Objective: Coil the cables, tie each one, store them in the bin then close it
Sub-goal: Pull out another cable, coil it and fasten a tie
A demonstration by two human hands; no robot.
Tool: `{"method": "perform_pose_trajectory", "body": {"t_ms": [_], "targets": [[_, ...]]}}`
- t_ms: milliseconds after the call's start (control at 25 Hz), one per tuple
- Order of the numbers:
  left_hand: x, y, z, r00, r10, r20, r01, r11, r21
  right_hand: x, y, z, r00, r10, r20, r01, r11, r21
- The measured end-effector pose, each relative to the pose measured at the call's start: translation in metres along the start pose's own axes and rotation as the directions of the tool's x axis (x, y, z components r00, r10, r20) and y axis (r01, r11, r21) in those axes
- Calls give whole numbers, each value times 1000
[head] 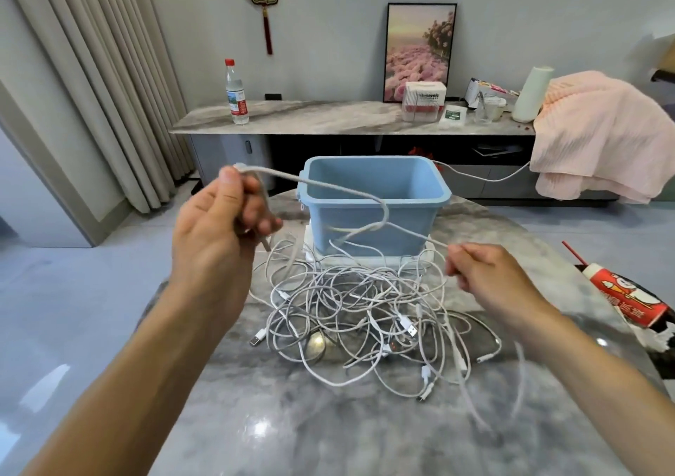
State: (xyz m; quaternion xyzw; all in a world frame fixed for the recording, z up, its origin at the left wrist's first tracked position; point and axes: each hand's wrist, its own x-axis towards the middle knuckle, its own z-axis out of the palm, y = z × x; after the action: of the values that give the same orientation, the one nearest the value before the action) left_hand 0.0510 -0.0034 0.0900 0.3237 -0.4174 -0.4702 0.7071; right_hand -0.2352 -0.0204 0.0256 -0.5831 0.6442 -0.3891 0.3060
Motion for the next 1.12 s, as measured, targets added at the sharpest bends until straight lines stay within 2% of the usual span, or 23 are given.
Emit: {"method": "perform_pose_trajectory", "body": {"t_ms": [40,120,160,240,360,440,480,520,560,600,640,680,720,800,880,1000,1080,1120], "targets": [[7,9,-9,999,5,-38,-10,993,-121,12,26,-13,997,64,-51,-73,975,-209],[19,25,-30,996,21,-83,-44,960,-278,28,76,-38,967,256,-8,-210,774,-597],[23,30,-39,995,18,-103,-49,949,-311,33,95,-47,934,358,24,-239,671,-702],[26,32,-51,990,-8,-143,-44,934,-356,34,110,-51,877,478,55,-263,572,-777],[24,28,-47,990,-29,-138,-21,936,-352,19,91,-39,826,558,74,-278,517,-809],[20,27,-35,992,-56,-114,25,966,-259,14,65,-33,861,504,62,-207,460,-863],[16,25,-28,993,-66,-100,46,981,-190,13,49,-32,913,405,57,-146,455,-879],[12,22,-20,994,-74,-84,63,990,-123,11,31,-31,968,241,70,-73,537,-840],[7,17,-11,995,-82,-61,78,994,-71,5,11,-26,995,49,89,30,697,-716],[1,12,-2,995,-92,-33,91,995,-34,-5,-7,-18,988,-99,123,148,850,-506],[-5,7,8,995,-103,0,103,995,-17,-19,-27,-6,967,-180,182,225,934,-277],[-11,4,16,992,-117,36,118,993,-18,-32,-42,8,937,-209,279,255,957,-141],[-15,3,21,989,-128,70,131,991,-39,-39,-46,25,897,-205,392,276,952,-134],[-18,6,26,981,-153,116,166,980,-113,-44,-23,57,825,-131,549,338,894,-294],[-17,11,24,974,-167,154,198,957,-214,-43,4,75,818,-83,569,359,847,-393],[-2,16,5,979,-149,137,189,912,-363,-43,17,79,782,-237,576,430,875,-224],[15,27,-27,979,-117,164,189,818,-544,-33,13,64,813,-218,540,359,918,-170],[22,33,-44,979,-78,189,186,727,-661,-23,17,51,842,-187,506,314,932,-178]]}}
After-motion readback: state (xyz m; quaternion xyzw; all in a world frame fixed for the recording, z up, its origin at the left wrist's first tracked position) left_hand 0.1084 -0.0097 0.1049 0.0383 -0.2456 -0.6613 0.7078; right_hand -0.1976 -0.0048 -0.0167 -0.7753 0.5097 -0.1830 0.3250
